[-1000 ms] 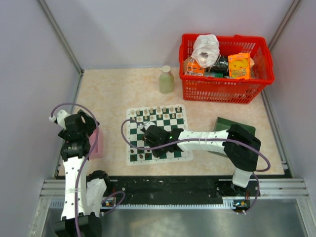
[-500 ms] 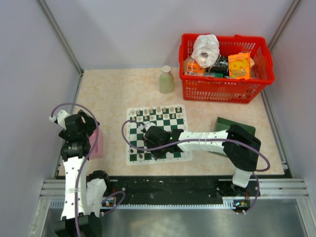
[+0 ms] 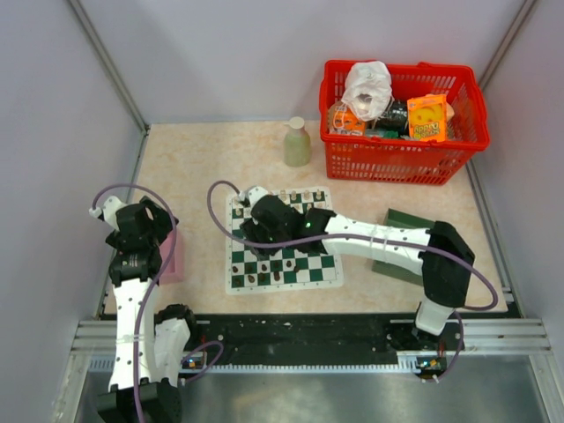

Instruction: Set up the chess pieces on the board

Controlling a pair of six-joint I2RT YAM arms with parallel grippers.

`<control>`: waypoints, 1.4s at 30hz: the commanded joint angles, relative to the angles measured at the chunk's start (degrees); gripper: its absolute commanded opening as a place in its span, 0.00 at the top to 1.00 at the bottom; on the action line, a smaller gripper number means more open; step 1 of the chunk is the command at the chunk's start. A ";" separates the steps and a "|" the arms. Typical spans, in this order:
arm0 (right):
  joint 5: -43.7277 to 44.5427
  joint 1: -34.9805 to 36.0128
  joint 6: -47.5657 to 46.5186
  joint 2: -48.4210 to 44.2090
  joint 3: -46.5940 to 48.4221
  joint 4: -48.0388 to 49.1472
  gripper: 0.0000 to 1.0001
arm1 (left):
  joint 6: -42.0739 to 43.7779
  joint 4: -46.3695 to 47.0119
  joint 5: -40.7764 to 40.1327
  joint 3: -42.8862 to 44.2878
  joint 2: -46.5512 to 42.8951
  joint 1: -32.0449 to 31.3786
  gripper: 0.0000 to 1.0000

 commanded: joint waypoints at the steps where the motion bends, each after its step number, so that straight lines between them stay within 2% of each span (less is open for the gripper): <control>1: 2.36 -3.35 -2.84 3.27 8.28 0.90 0.45 | -0.57 2.65 0.81 -0.15 -0.43 0.34 0.01; 7: 1.39 -6.34 -4.69 12.32 17.33 -0.76 0.45 | -0.57 2.47 0.73 0.11 -0.78 0.34 0.01; 15: 2.79 -8.10 -5.04 20.41 24.89 -3.75 0.45 | -0.13 2.56 0.55 0.91 0.01 0.43 0.01; 42: -0.81 -10.39 -5.31 29.65 31.67 -5.34 0.61 | -0.22 3.18 0.73 0.64 1.24 0.34 0.01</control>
